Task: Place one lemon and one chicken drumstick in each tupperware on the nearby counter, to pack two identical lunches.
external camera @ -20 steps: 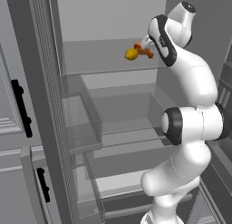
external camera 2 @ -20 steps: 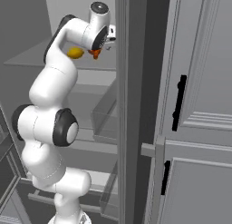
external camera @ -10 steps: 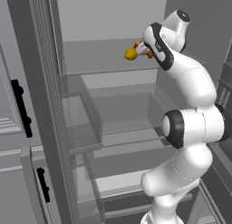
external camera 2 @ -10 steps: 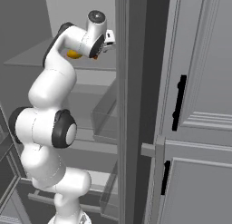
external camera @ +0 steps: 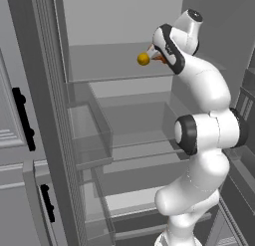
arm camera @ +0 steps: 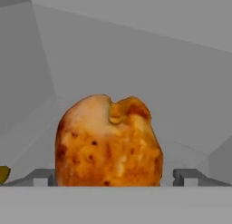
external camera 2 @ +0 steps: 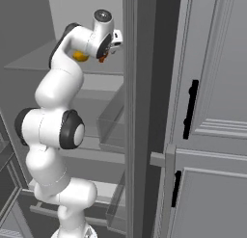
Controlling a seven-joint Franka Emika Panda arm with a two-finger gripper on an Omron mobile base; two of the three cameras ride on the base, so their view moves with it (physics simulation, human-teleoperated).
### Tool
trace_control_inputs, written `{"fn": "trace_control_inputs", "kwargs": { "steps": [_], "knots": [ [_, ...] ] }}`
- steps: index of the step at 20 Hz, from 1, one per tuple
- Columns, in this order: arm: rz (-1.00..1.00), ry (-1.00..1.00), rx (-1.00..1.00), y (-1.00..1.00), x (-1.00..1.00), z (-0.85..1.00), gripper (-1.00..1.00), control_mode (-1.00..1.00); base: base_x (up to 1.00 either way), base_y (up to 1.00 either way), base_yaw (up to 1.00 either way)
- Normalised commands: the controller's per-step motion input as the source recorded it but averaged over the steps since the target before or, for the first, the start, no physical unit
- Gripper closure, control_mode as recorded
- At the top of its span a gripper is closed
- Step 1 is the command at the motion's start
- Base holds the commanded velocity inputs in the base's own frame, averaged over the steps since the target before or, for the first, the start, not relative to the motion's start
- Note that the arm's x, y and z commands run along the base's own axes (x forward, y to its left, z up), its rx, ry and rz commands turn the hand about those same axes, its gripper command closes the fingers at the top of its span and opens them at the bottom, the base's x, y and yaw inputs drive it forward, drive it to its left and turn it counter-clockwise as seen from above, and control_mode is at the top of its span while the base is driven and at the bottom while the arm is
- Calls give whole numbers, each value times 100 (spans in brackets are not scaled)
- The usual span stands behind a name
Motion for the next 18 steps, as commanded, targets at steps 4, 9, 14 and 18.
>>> {"fn": "trace_control_inputs", "kwargs": {
  "steps": [4, 9, 14, 18],
  "knots": [
    [0, 0, 0, 0, -2, -45, -100, -100, 0, 0, 0],
    [0, 0, 0, 1, -10, -20, -100, -100, 0, 0, 0],
    [0, 0, 0, 0, 2, -3, -100, -100, 0, 0, 0],
    [0, 0, 0, 20, 0, -15, 100, -100, 0, 0, 0]
  ]
}}
